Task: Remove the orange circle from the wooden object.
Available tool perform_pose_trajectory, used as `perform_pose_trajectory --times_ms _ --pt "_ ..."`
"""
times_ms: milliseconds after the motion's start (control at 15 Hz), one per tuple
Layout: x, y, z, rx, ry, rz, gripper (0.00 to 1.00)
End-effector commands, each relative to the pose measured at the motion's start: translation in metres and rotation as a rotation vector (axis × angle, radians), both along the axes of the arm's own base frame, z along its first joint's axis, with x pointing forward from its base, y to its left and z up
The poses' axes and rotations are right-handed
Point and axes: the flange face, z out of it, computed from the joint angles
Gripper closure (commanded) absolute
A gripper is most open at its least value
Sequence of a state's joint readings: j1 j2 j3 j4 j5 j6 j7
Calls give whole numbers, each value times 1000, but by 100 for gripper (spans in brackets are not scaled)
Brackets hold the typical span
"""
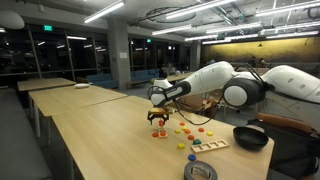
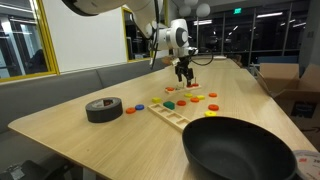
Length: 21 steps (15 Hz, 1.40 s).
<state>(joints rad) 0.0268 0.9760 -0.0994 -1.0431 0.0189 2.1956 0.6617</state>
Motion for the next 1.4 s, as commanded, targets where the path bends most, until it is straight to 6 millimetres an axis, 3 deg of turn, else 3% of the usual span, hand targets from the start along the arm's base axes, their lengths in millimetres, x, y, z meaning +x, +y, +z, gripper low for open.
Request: perform_pose_trajectory --times_ms 0,1333 --pt "9 -4 9 12 -14 -13 0" --pt "15 -14 -9 3 12 -24 0"
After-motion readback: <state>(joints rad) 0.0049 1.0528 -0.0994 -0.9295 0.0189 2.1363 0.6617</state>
